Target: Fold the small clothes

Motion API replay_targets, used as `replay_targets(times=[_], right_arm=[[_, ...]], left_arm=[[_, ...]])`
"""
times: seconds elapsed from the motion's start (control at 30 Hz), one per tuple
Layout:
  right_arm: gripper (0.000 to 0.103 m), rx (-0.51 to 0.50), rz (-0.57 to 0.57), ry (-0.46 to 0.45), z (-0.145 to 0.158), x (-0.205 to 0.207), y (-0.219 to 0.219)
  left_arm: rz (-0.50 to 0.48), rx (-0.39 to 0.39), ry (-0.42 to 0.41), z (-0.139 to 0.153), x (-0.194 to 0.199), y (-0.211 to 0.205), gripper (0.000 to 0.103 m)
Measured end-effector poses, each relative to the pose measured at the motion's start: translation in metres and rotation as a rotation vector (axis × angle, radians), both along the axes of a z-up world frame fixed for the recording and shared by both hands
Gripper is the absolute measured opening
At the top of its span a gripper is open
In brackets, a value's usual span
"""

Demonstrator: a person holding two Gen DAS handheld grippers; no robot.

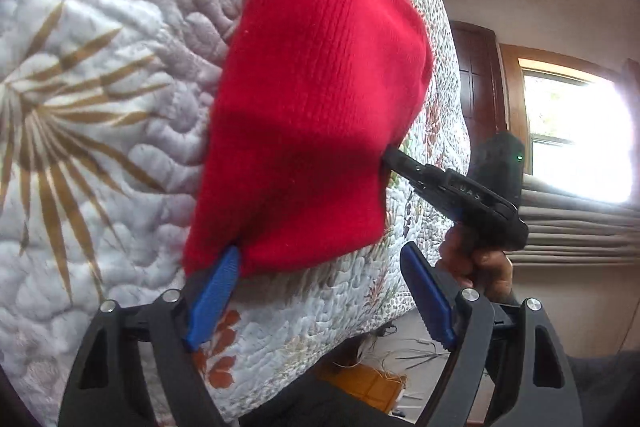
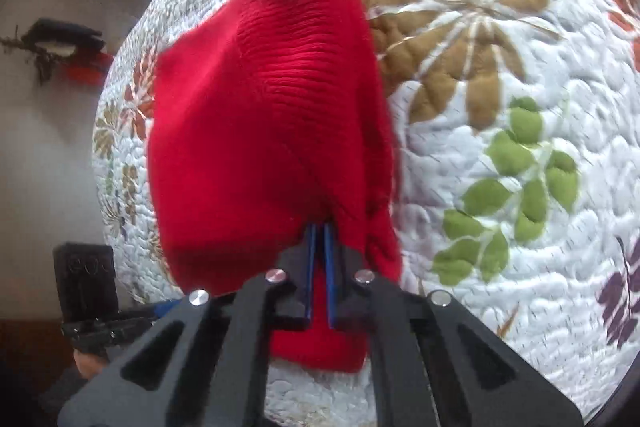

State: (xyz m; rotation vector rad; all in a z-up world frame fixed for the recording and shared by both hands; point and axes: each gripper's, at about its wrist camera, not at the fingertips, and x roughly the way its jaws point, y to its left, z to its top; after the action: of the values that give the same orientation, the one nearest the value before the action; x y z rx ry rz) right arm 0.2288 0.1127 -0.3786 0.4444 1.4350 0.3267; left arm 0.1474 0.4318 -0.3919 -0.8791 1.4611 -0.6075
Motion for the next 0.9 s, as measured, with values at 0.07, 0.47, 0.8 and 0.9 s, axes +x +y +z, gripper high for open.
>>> replay_targets(times=[0.07,0.47,0.8,0.9], right_arm=[[0.029,-0.033,0.026,-0.040,0.024,-0.011,-0.007],[0.100,-0.416,0.187,-0.349,0.273,-0.167,0.030],[0.100,-0.472,0.084,-0.563,0.400,-0.219,0.049],[0.100,-0.475,0.059,-0.578,0.410,-0.228,0.049]], left_arm=[[0.011,0.043,0.006,0.021,-0.015,0.003,0.082],[0.058,0.640,-0.354,0.315,-0.117,-0.040,0.099],[0.125,0.670,-0.494,0.415,-0.154,-0.062,0.099],[0.120,0.672,-0.506,0.421,-0.162,-0.066,0.099]])
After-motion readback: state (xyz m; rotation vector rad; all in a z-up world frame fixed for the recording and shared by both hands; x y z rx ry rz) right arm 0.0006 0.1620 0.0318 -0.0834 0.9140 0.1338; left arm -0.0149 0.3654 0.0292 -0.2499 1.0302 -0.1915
